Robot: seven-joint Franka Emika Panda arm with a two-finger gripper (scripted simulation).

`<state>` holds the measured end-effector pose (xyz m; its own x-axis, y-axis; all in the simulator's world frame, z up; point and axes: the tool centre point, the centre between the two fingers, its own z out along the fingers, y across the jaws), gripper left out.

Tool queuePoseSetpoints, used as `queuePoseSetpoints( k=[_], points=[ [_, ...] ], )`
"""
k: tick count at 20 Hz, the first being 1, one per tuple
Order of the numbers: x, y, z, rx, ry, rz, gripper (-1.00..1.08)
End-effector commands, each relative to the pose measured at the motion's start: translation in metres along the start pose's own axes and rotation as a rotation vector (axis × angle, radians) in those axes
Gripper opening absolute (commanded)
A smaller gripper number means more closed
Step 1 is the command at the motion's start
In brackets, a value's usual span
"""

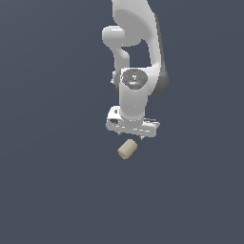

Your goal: Pick up the object and move it to a goal position.

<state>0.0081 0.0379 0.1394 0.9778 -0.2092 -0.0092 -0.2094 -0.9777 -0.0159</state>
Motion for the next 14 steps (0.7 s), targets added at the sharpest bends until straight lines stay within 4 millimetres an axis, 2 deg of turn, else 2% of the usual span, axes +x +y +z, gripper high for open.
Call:
queuePoseSetpoints(
  k=[1,14],
  points=[
    [0.002,0.001,0.007,-0.001,0.001,0.072,1.00],
    [0.012,0.005,0.039,-0.009,0.008,0.402,1.00]
  ],
)
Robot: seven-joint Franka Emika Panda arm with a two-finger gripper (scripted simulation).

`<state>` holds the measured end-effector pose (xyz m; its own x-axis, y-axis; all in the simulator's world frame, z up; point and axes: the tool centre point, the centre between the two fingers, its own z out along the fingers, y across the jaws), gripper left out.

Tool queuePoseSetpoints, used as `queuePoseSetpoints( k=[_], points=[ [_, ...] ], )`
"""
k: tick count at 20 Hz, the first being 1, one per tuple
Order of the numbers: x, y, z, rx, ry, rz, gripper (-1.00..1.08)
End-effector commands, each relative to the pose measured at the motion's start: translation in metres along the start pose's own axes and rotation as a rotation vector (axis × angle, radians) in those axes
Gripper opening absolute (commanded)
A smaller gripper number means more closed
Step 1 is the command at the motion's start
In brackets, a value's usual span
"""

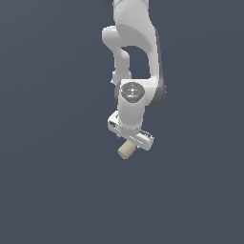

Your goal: Pick up the object and move it to a goal position.

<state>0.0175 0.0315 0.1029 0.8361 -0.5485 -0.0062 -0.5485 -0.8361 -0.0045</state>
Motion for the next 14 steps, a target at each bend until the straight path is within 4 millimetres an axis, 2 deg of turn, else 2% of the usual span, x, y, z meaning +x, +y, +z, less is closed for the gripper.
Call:
queuePoseSetpoints(
  k=[1,14],
  points=[
    [0.0016,0.0002,0.0045,-0.001,0.002,0.049,1.00],
    [0.0041,0.0008,0.0132,-0.004,0.006,0.132,1.00]
  ],
)
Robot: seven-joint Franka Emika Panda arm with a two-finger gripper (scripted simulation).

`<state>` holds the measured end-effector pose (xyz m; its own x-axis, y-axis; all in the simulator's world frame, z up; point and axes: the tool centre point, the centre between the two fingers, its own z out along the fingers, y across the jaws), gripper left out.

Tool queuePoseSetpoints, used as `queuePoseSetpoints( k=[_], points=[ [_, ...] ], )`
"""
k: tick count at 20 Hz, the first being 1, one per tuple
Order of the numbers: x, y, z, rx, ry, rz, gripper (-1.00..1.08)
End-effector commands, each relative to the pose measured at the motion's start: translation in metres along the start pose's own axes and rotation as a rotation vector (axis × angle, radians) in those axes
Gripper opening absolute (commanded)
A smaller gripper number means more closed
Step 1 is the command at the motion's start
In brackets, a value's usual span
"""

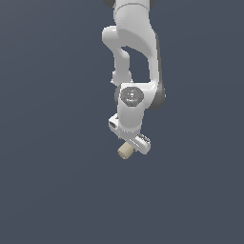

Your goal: Pick up the object and move it to a goal position.

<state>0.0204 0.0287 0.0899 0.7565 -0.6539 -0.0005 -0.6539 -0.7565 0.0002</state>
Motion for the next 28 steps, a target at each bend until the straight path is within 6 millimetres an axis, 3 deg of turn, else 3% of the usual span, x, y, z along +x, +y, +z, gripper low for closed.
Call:
queuePoseSetpoints(
  k=[1,11,16,17,28],
  points=[
    [0.000,0.000,0.001,0.000,0.000,0.000,1.00],
    [-0.001,0.001,0.044,0.000,0.000,0.004,1.00],
    [0.000,0.000,0.050,0.000,0.000,0.005,1.00],
    [0.000,0.000,0.050,0.000,0.000,0.005,-1.00],
    [0.001,0.000,0.049,0.001,0.001,0.006,-1.00]
  ],
)
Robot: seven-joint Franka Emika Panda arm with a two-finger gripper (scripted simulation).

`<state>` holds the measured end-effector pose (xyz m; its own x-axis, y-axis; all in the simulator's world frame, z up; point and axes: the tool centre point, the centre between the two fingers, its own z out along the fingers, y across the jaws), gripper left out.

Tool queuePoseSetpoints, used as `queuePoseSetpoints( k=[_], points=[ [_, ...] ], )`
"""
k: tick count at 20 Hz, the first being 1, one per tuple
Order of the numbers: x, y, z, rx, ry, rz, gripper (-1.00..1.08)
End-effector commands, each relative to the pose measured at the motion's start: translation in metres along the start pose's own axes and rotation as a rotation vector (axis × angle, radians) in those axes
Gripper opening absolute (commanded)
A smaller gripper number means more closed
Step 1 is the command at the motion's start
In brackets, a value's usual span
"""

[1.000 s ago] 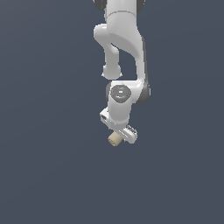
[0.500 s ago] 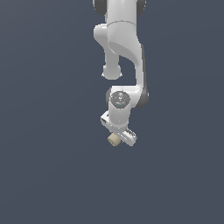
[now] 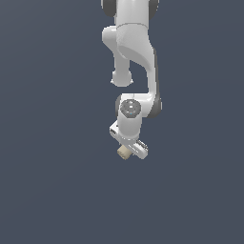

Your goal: Pick up the object and move it to a goal position.

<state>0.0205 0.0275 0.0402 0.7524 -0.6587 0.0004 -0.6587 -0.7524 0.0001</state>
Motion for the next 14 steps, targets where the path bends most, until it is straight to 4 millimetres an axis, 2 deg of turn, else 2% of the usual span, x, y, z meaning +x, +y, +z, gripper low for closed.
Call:
queuePoseSetpoints(
  k=[1,8,14],
  points=[
    [0.000,0.000,-0.001,0.000,0.000,-0.001,-1.00],
    [-0.001,0.009,-0.017,0.000,0.000,-0.001,-1.00],
    [-0.002,0.027,-0.048,0.001,-0.001,-0.001,-1.00]
  ],
)
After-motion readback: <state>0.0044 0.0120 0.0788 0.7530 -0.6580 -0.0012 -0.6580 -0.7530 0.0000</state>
